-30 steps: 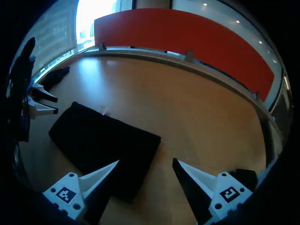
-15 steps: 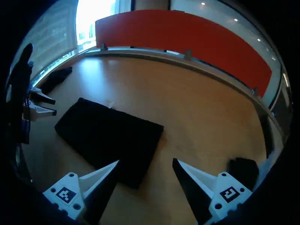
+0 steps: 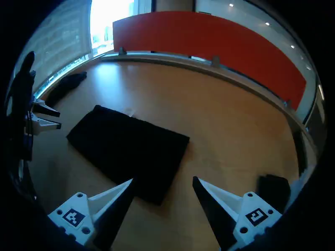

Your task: Fold towel

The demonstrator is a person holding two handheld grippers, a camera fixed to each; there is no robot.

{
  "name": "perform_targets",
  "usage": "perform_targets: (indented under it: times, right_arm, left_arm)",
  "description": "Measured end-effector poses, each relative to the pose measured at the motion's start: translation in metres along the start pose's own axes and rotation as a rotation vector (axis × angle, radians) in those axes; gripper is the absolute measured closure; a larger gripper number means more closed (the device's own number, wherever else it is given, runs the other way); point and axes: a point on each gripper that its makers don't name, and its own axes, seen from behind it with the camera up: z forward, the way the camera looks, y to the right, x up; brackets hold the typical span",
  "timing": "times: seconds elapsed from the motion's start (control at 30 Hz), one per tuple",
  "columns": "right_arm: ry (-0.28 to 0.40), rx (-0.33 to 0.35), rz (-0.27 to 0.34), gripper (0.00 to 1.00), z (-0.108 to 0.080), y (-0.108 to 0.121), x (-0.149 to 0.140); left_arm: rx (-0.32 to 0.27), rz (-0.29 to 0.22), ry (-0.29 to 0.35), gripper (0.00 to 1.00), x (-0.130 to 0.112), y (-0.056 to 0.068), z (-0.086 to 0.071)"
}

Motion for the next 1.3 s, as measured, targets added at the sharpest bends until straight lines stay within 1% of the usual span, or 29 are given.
perform_targets:
  times: [0.1,0.23,0.4,0.5,0.83,0.93,1.0,1.07,1.3]
  right_arm:
    - [-0.004,0.012,-0.021,0.00,0.001,-0.002,-0.001]
    - [-0.011,0.026,-0.045,0.00,0.001,-0.005,-0.002]
    - [-0.019,0.040,-0.070,0.00,0.002,-0.007,-0.003]
    - [-0.027,0.045,-0.082,0.00,0.002,-0.007,-0.005]
    - [-0.060,0.066,-0.112,0.01,0.003,-0.010,-0.026]
    - [-0.070,0.074,-0.116,0.03,0.004,-0.012,-0.033]
    - [-0.074,0.077,-0.120,0.05,0.005,-0.012,-0.037]
    - [-0.077,0.076,-0.128,0.10,0.006,-0.012,-0.039]
    - [-0.088,0.079,-0.144,0.35,0.009,-0.010,-0.043]
  left_arm:
    - [0.018,-0.010,-0.001,0.12,-0.006,-0.005,-0.006]
    - [0.039,-0.036,-0.001,0.12,-0.014,-0.011,-0.016]
    - [0.056,-0.070,-0.004,0.12,-0.025,-0.018,-0.027]
    - [0.065,-0.083,-0.007,0.12,-0.030,-0.021,-0.032]
    - [0.082,-0.100,-0.017,0.12,-0.045,-0.026,-0.045]
    - [0.085,-0.105,-0.019,0.12,-0.048,-0.028,-0.047]
    - [0.086,-0.108,-0.021,0.12,-0.050,-0.028,-0.049]
    - [0.088,-0.110,-0.022,0.12,-0.051,-0.029,-0.051]
    - [0.090,-0.116,-0.028,0.12,-0.056,-0.031,-0.056]
